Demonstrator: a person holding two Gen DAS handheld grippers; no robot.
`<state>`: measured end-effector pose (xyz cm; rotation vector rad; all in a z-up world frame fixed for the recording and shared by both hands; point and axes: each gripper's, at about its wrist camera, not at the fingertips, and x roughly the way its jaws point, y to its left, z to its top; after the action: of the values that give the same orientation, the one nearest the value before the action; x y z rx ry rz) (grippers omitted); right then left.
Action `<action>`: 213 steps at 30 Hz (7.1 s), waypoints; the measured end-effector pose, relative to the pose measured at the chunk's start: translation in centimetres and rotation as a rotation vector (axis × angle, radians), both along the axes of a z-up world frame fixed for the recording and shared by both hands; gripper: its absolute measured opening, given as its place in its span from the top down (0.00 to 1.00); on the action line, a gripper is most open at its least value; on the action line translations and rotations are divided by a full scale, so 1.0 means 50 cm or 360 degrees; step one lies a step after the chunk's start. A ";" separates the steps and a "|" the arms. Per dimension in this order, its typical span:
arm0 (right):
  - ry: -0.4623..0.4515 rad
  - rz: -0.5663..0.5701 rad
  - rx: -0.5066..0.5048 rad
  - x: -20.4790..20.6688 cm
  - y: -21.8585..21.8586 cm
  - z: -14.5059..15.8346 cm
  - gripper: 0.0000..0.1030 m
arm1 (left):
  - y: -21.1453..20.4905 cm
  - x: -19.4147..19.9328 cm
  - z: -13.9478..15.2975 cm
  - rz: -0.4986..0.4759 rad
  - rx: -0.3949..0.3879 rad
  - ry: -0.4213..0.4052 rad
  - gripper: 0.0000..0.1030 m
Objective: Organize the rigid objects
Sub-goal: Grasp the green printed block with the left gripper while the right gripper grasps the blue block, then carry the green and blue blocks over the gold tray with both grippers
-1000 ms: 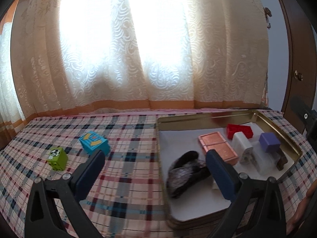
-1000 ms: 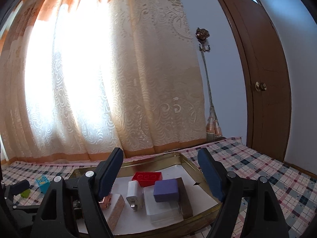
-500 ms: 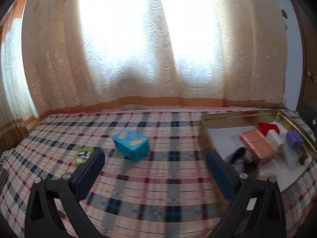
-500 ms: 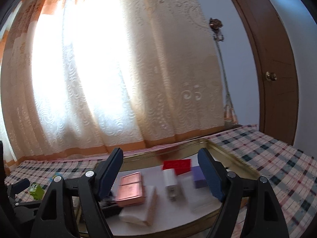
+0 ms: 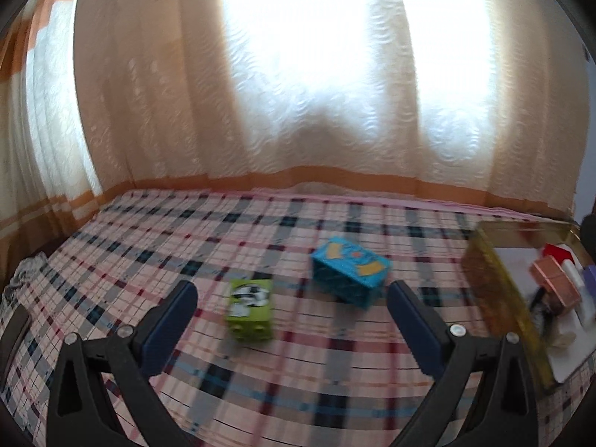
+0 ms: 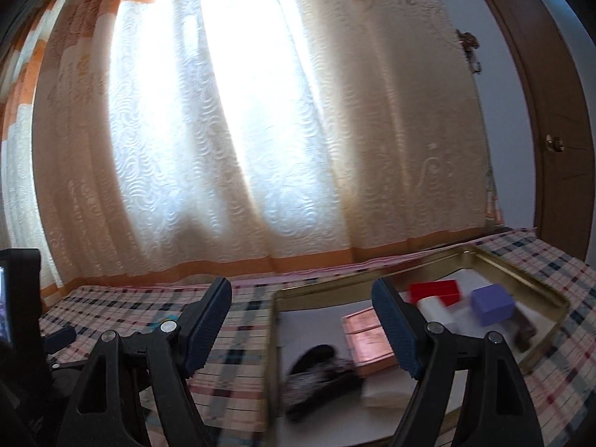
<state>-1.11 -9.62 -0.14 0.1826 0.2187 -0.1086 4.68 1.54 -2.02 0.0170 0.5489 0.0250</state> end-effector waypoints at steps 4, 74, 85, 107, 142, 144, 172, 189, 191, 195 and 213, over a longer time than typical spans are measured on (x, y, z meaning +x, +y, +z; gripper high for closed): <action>0.0026 0.0047 0.0026 0.017 0.029 -0.005 0.23 | 0.046 0.025 -0.010 0.0062 -0.0048 0.0055 0.01; 0.0229 0.0280 -0.0044 0.142 0.189 -0.016 0.40 | 0.170 0.069 -0.024 0.0193 0.0010 0.0073 0.71; 0.0149 0.0298 -0.0124 0.089 0.206 -0.011 0.40 | 0.154 0.035 -0.011 0.0183 0.0021 -0.0024 0.71; 0.0127 0.0311 -0.0116 0.041 0.197 -0.008 0.40 | 0.142 -0.019 -0.007 0.0189 -0.0049 -0.0058 0.71; 0.0116 0.0177 -0.0127 -0.014 0.090 -0.004 0.40 | 0.012 -0.084 0.002 0.0020 -0.0072 -0.0079 0.71; 0.0112 0.0166 -0.0124 -0.017 0.080 -0.003 0.40 | 0.002 -0.087 0.004 0.0011 -0.0075 -0.0082 0.71; 0.0072 -0.0046 -0.0060 -0.043 -0.097 0.008 0.40 | -0.160 -0.130 0.058 -0.0142 -0.0084 -0.0197 0.71; 0.0090 -0.0230 -0.0003 -0.037 -0.223 0.008 0.40 | -0.288 -0.132 0.094 -0.0311 -0.0114 -0.0231 0.71; 0.0091 -0.0254 0.0004 -0.033 -0.240 0.008 0.40 | -0.302 -0.130 0.094 -0.0330 -0.0113 -0.0231 0.71; 0.0095 -0.0293 -0.0013 -0.027 -0.266 0.010 0.40 | -0.330 -0.122 0.090 -0.0363 -0.0118 -0.0216 0.71; 0.0188 -0.0365 -0.0022 0.039 -0.352 0.001 0.39 | -0.434 -0.084 0.056 -0.0451 -0.0119 -0.0114 0.71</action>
<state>0.84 -27.23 -0.08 0.1876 0.3141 -0.3491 0.46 -20.14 0.78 0.0205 0.4715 -0.2704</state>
